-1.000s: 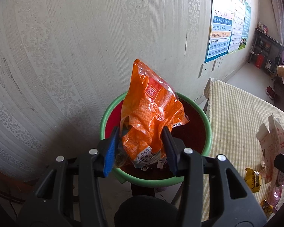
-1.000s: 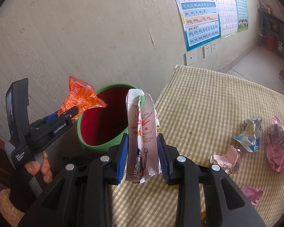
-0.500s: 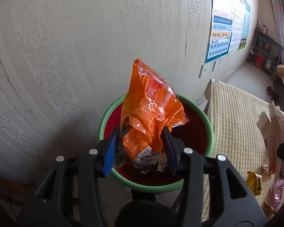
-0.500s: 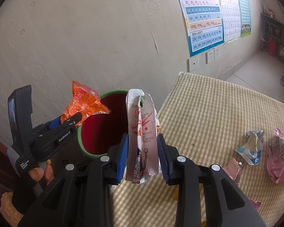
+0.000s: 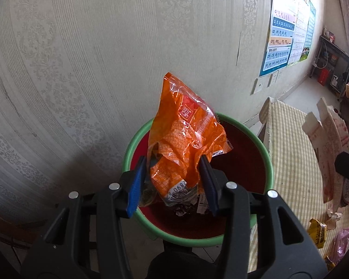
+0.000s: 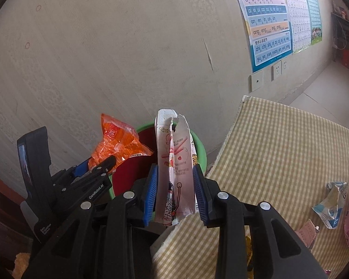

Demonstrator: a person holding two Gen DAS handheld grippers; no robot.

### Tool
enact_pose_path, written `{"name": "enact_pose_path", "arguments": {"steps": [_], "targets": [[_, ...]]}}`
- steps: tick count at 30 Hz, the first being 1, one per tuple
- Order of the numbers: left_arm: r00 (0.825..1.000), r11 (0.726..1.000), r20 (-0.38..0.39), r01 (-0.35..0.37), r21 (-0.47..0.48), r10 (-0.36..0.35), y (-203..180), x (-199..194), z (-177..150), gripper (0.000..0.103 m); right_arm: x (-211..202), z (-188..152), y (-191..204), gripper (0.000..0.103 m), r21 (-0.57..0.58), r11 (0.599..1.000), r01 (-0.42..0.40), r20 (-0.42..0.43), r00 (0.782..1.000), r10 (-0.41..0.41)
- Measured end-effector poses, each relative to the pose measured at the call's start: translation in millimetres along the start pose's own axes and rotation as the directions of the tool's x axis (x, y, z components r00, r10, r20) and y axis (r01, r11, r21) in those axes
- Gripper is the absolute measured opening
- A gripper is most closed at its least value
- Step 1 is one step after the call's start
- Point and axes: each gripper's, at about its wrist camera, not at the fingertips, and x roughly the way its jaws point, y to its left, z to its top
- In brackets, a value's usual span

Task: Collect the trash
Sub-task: 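Open the left gripper over the bin while the right gripper drops the pink wrapper in, then grasp the yellow wrapper with the left gripper while the right grasps the pink foil bag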

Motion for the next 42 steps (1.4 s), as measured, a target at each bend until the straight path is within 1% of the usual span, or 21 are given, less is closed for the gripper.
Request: {"name": "enact_pose_path", "arguments": {"steps": [6,13,15,17,18,19,20,21,22,24,30,34,39,42], "targets": [[1.0,1.0,-0.024,-0.014,-0.01,0.013,6,10,-1,0.044,20,11,12,0.03,-0.011,1.0,-0.028,-0.017,0.999,0.028],[0.999,1.0,-0.041,-0.019,-0.022,0.018,10,17,3,0.044,36,21,17,0.031,0.004,0.999,-0.05,-0.032,0.998,0.05],[0.999,0.999,-0.045,-0.021,-0.026,0.02,11,20,4,0.045,40,24,19,0.033,0.005,0.998,-0.055,-0.035,0.998,0.055],[0.999,0.999,-0.05,-0.023,-0.033,0.022,12,22,4,0.049,44,28,21,0.037,0.002,0.998,-0.067,-0.04,0.997,0.067],[0.999,0.999,-0.049,-0.024,-0.038,0.022,12,22,5,0.05,46,28,22,0.045,0.0,0.998,-0.062,-0.038,0.997,0.062],[0.998,0.999,-0.05,-0.024,-0.042,0.022,13,23,5,0.056,46,29,24,0.048,-0.003,0.998,-0.056,-0.03,0.998,0.056],[0.999,0.999,-0.049,-0.023,-0.045,0.021,14,23,4,0.059,45,30,25,0.052,-0.006,0.999,-0.05,-0.021,0.999,0.05],[0.999,0.999,-0.047,-0.024,-0.047,0.022,14,23,3,0.066,43,30,25,0.054,-0.008,0.999,-0.048,-0.013,0.999,0.047],[0.999,0.999,-0.045,-0.026,-0.047,0.024,15,22,3,0.07,42,29,25,0.054,-0.008,0.999,-0.045,-0.007,0.999,0.045],[0.999,0.999,-0.046,-0.03,-0.041,0.028,14,21,2,0.071,37,28,21,0.057,0.003,0.999,-0.043,0.001,0.999,0.043],[0.998,0.998,-0.022,-0.057,-0.017,0.056,11,7,2,0.074,12,16,6,0.057,0.016,1.0,-0.014,0.013,1.0,0.013],[0.997,0.997,0.001,-0.073,-0.008,0.073,9,-9,3,0.075,-14,-2,-5,0.057,0.004,1.0,0.025,0.012,1.0,-0.025],[0.999,0.999,0.015,-0.046,-0.013,0.046,2,-28,-3,0.076,-52,-34,-31,0.059,0.003,0.997,0.083,0.024,0.996,-0.083],[1.0,1.0,0.019,-0.019,0.007,0.019,-9,-39,-8,0.076,-74,-59,-54,0.06,0.035,0.992,0.125,0.021,0.992,-0.126]]}}
